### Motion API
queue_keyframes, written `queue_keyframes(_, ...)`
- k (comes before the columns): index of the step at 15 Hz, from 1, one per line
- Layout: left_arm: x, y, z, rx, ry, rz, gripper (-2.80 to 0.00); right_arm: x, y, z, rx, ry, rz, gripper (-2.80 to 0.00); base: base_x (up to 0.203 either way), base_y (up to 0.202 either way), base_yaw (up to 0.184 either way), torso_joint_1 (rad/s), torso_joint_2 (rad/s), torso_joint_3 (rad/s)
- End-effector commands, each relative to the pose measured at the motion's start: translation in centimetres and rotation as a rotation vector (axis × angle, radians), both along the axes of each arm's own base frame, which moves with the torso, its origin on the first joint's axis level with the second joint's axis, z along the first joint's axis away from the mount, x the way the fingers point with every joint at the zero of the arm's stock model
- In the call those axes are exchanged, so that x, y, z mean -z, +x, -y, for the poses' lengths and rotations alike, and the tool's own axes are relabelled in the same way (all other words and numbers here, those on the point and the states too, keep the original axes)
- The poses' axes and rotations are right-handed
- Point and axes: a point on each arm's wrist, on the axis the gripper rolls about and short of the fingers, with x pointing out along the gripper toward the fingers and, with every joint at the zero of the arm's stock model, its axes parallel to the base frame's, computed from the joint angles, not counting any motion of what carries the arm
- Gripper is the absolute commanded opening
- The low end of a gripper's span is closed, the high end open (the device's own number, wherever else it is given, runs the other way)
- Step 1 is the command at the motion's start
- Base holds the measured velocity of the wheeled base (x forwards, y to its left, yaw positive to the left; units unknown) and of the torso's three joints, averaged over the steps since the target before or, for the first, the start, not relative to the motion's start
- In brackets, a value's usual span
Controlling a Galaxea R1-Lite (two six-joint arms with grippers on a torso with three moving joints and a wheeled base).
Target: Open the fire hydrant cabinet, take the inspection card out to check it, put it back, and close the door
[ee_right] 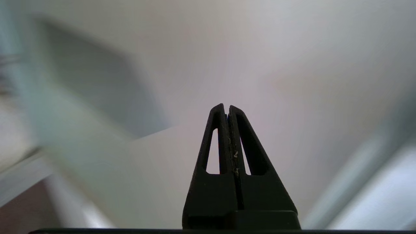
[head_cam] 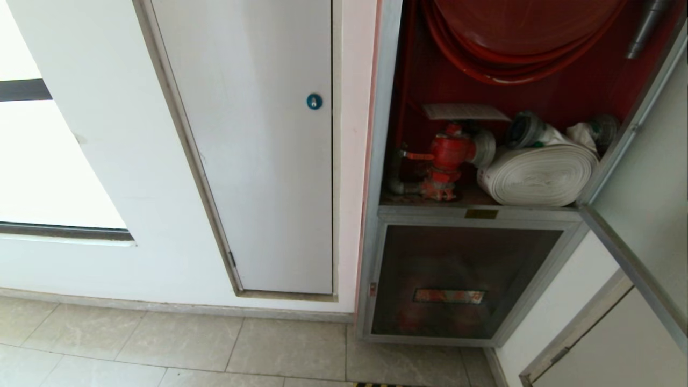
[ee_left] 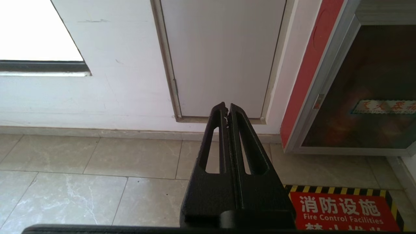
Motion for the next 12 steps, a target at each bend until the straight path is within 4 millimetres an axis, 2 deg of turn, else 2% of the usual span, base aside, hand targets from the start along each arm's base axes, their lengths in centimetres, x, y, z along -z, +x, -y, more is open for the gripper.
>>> queue_keyframes(1,0.0,0.0,0.0,0.000,0.000,-0.002,-2.80,0.3,0.6,-1.4,-0.102,0.009,0.008,-2.80,0.000,0.000,0.000,0.000,0.00,0.000)
queue_keyframes(3,0.0,0.0,0.0,0.000,0.000,-0.001,-2.80,0.6,0.7,-3.1,-0.220,0.022,0.027,-2.80,0.000,0.000,0.000,0.000,0.00,0.000)
queue_keyframes(8,0.0,0.0,0.0,0.000,0.000,-0.002,-2.80,2.3,-0.5,-6.3,-0.453,0.035,0.023,-2.80,0.000,0.000,0.000,0.000,0.00,0.000)
queue_keyframes(12,0.0,0.0,0.0,0.000,0.000,-0.002,-2.80,3.7,-1.7,-7.0,-0.521,0.065,0.043,-2.80,0.000,0.000,0.000,0.000,0.00,0.000)
